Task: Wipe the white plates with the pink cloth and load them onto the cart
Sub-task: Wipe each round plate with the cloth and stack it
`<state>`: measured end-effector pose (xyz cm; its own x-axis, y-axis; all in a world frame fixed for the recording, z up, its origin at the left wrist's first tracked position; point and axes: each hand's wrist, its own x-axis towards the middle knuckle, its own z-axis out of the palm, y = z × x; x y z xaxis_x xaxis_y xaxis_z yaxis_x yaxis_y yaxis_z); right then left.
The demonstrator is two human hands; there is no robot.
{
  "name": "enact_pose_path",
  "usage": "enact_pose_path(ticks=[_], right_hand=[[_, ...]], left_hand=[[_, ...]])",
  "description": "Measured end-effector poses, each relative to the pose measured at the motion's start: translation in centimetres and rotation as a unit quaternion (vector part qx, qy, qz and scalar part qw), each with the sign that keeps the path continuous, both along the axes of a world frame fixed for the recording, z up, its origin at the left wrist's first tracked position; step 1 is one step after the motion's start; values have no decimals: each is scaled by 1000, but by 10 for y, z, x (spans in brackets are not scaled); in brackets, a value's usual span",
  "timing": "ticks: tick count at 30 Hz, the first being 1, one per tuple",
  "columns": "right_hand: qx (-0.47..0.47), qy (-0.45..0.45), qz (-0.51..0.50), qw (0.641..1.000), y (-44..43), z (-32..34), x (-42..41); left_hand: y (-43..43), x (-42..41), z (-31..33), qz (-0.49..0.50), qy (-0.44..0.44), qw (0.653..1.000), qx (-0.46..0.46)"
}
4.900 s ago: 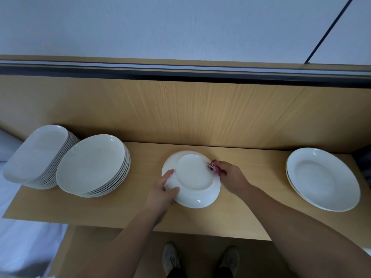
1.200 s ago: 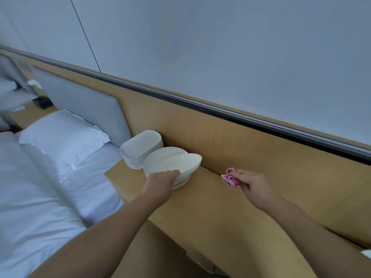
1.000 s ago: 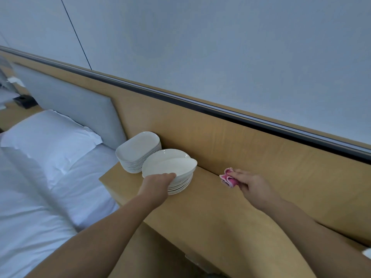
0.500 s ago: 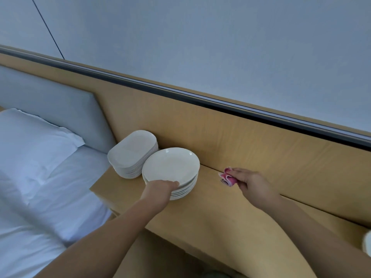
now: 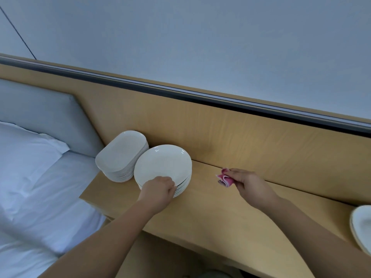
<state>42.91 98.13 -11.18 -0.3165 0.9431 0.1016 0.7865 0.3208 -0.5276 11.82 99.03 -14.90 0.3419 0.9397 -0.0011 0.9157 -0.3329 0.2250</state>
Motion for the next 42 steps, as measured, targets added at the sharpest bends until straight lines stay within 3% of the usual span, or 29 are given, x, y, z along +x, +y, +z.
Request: enact_pose_path(ticks=[6,14,21,25,33,42], right_hand=[[2,12,-52,999,-23,5,48],[29,44,-175,983,-90,17,160],[25,42,-328,943,-169,18,260],[-8,54,-383,922,-208,10,311],[13,49,-387,921,-248,-17,385],[-3,52,-356,933,-251,-30,427]], left_hand=[[13,55,8,-36,-29,999,28],[17,207,26,-152,-65,986,38],[-6,357,26,-260,-81,962,14],[-25,429,5,-284,-87,953,-58],[-54,529,-32,-240,-38,961,-134],[-59,578,-48,-90,-38,972,-215]])
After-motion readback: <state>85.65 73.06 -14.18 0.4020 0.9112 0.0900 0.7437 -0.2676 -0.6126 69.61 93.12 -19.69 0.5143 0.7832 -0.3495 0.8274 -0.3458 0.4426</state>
